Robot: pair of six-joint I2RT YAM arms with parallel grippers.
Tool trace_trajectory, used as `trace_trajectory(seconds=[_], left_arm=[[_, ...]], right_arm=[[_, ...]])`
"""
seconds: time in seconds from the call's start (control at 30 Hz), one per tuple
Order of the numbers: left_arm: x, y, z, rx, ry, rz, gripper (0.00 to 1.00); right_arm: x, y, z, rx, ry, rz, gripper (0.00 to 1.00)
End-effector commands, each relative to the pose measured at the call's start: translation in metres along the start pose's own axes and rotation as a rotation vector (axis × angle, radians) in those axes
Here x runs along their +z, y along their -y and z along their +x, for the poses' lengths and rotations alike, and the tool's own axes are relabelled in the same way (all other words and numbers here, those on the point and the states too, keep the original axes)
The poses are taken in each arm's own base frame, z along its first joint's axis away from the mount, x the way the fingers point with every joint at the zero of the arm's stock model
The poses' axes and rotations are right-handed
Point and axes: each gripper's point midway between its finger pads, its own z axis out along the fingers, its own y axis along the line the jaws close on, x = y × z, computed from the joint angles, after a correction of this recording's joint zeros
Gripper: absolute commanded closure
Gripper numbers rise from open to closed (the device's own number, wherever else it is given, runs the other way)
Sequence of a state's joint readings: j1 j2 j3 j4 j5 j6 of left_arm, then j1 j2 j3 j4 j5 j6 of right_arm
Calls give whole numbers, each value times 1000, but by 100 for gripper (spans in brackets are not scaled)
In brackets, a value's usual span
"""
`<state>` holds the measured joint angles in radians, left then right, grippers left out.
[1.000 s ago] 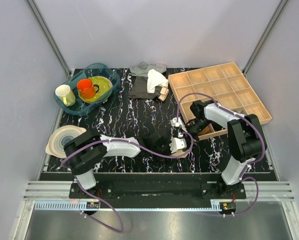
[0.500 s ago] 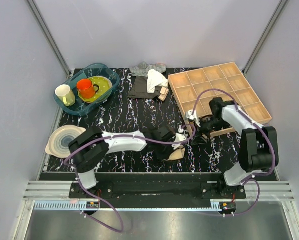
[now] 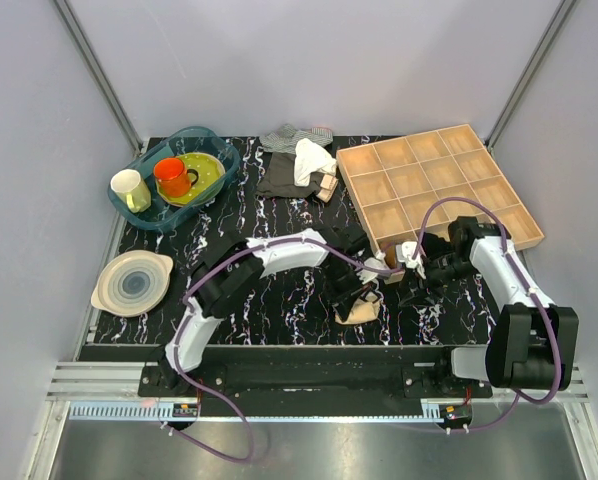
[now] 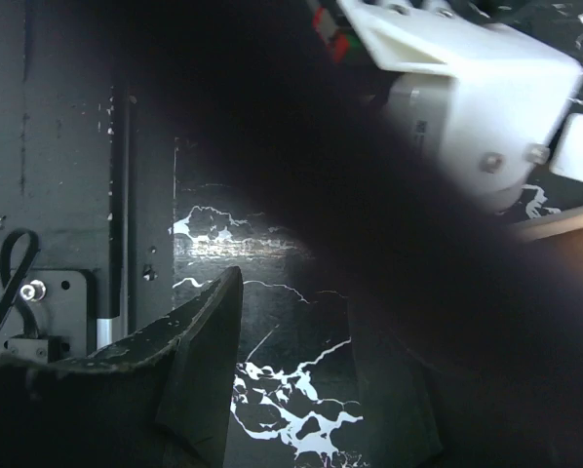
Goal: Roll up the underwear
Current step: Roll the underwear to the center of the board.
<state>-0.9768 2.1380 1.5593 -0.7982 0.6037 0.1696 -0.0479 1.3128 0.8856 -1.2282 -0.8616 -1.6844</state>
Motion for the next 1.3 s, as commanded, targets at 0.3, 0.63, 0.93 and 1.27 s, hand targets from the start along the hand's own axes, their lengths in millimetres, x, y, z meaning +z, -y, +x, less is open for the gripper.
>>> trace_trajectory(seconds=[0.3, 0.63, 0.93, 1.27], left_arm=[[24, -25, 34, -231, -153, 199, 100], [29, -36, 36, -278, -161, 219, 100], [29, -40, 33, -281, -129, 209, 100], [22, -45, 15, -256, -37, 186, 96]], right_arm=[[-12, -3, -27, -86, 51, 54, 44], [45, -33, -28, -304, -65, -73, 29], [104, -26, -33, -480, -190, -84, 33], [122, -12, 13, -435, -367, -54, 44]])
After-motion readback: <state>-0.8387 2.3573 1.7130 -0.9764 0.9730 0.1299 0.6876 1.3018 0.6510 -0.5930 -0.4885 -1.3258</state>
